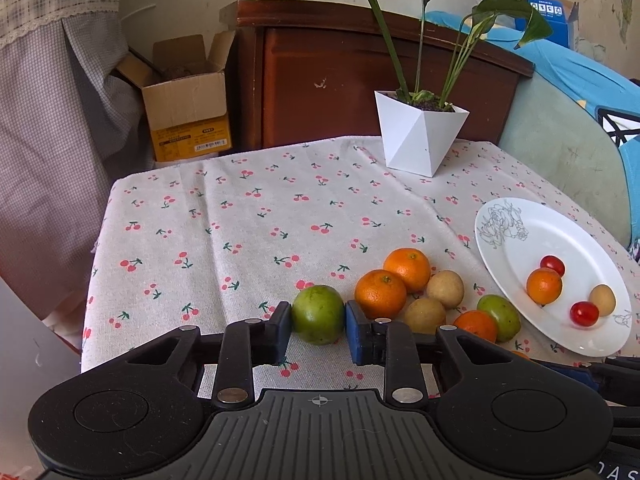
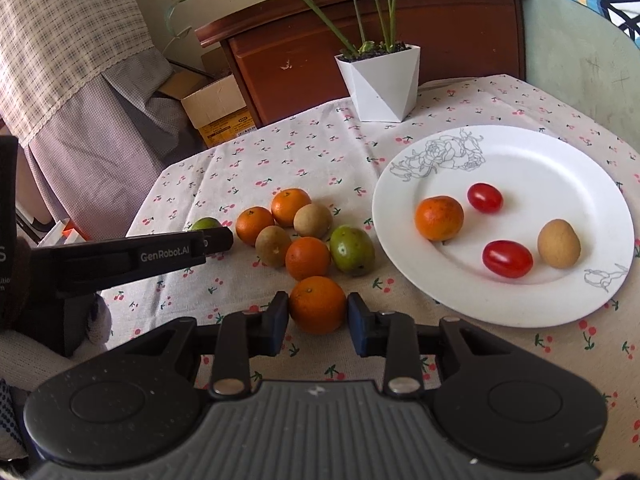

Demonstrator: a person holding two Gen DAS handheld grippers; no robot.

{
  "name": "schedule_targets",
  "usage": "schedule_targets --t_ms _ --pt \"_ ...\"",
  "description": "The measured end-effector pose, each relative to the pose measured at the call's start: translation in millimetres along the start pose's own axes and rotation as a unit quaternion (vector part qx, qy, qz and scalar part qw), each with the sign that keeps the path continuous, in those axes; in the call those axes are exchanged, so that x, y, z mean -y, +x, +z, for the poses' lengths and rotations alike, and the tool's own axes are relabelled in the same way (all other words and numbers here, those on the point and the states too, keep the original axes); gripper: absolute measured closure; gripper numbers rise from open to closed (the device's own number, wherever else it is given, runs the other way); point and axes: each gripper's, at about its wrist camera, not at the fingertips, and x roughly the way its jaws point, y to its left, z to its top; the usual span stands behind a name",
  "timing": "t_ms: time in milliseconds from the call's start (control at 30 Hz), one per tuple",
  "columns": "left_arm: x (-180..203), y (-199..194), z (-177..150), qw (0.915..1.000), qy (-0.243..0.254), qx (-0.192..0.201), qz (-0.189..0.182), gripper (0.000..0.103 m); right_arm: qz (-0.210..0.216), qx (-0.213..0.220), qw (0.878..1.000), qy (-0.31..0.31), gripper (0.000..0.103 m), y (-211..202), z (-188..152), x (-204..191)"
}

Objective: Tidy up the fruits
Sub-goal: 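Grasp a green lime with the left gripper while the right grasps an orange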

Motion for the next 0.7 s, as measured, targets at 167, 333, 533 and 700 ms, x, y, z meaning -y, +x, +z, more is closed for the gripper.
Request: schedule_targets --t_ms 167,333,533,700 --pt "1.1 -6.6 5.1 0.9999 -0.010 0.010 -0.009 0.077 -0.001 0.010 1.000 0.013 0.071 -2.8 4.7 4.6" --pt "4.7 -9.9 8.9 0.9996 -0.011 0.015 -0.021 0.077 0.001 0.011 1.000 0.026 0.071 -3.3 7.3 8.2" --pt "0.3 -7.8 6.0 0.9999 -0.012 0.007 -0.008 0.076 0.002 0.006 0.999 0.033 0.071 -1.7 7.3 10.2" --pt "1.1 -1.9 2.8 0.9999 -0.003 -0.009 -0.011 0.070 0.003 0.003 0.999 0.035 0.071 -0.2 6.6 9.1"
